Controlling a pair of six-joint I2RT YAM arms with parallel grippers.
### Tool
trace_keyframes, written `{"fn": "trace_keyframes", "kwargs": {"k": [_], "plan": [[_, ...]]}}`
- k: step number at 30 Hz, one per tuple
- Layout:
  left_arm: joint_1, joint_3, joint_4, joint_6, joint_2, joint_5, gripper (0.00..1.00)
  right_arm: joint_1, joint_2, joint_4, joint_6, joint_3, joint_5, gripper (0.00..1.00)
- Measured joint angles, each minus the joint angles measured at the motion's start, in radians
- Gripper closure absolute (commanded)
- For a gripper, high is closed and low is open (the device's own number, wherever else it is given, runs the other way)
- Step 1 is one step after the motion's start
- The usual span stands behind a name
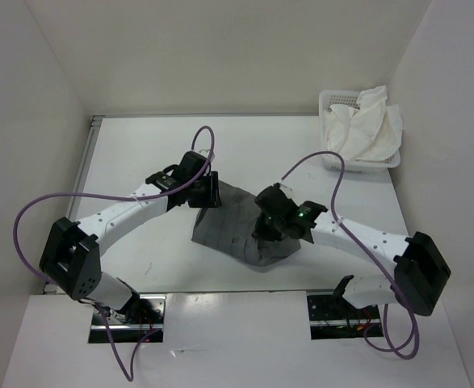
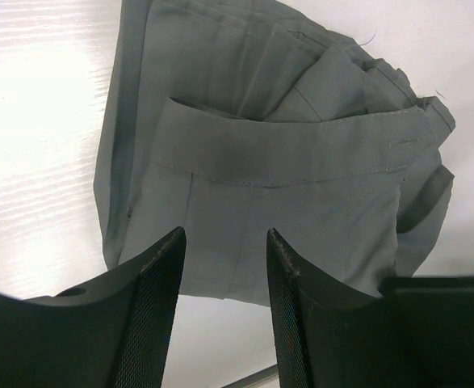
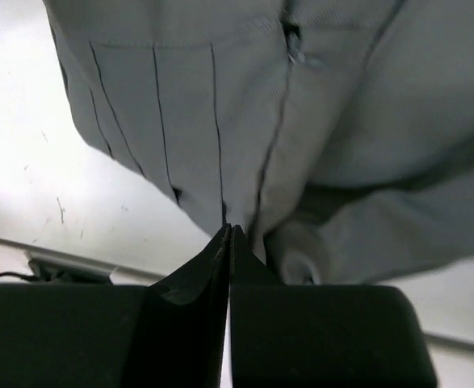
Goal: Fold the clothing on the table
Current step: Fold the skirt
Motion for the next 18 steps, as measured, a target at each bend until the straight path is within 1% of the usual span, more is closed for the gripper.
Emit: {"fn": "trace_keyframes", "kwargs": {"k": [5, 10, 13, 15, 18], "plan": [[0.0, 0.0, 0.0, 0.0, 0.0, 0.0, 0.48, -0.027, 0.084, 0.112, -0.027, -0.029, 0.003, 0.99], [0.0, 0.0, 0.0, 0.0, 0.0, 0.0, 0.48, -0.034, 0.148, 0.18, 0.0, -0.18, -0.012, 0.99], [0.0, 0.0, 0.002, 0.0, 0.0, 0.0, 0.48, -0.032, 0.148, 0.216, 0.028, -0.202, -0.024, 0.99], [0.0, -0.002, 0.005, 0.0, 0.0, 0.0, 0.45, -0.012, 0.149, 0.21, 0.039, -0.197, -0.013, 0.99], [0.0, -0.006, 0.007, -0.001, -0.005, 0.0, 0.42, 0.029, 0.141, 0.122, 0.039, -0.136, 0.027, 0.99]]}}
